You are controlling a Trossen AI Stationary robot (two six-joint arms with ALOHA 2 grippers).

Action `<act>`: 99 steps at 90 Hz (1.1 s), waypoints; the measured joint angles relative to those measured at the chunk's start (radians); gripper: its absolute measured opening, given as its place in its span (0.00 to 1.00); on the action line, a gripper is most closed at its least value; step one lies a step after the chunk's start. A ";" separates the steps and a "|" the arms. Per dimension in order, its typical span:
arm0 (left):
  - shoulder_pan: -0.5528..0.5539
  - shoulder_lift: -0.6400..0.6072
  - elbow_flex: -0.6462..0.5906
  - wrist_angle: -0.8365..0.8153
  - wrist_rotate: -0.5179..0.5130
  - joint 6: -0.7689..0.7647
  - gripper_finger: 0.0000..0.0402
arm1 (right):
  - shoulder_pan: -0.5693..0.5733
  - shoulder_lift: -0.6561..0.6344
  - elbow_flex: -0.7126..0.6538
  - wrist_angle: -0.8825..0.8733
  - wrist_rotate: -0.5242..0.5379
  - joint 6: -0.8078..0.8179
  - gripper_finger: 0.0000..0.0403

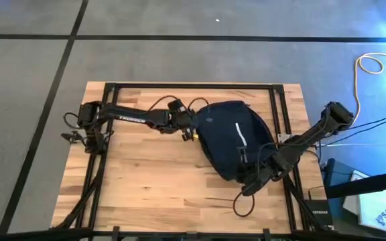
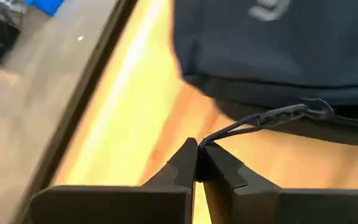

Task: Unpack backpack
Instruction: Open the blue backpack

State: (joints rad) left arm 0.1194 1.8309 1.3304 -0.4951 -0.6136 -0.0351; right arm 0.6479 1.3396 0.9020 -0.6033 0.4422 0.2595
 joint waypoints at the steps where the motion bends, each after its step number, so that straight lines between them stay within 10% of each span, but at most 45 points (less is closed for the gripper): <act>1: 0.004 0.000 0.000 0.004 0.000 0.007 0.00 | 0.000 0.000 0.000 0.000 0.000 -0.001 0.00; 99: 0.178 0.076 -0.014 0.052 0.079 0.101 0.00 | -0.002 0.000 0.000 0.007 -0.027 -0.003 0.00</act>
State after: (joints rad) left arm 0.2978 1.9072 1.3159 -0.4433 -0.5346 0.0656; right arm 0.6456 1.3396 0.9016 -0.5960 0.4149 0.2562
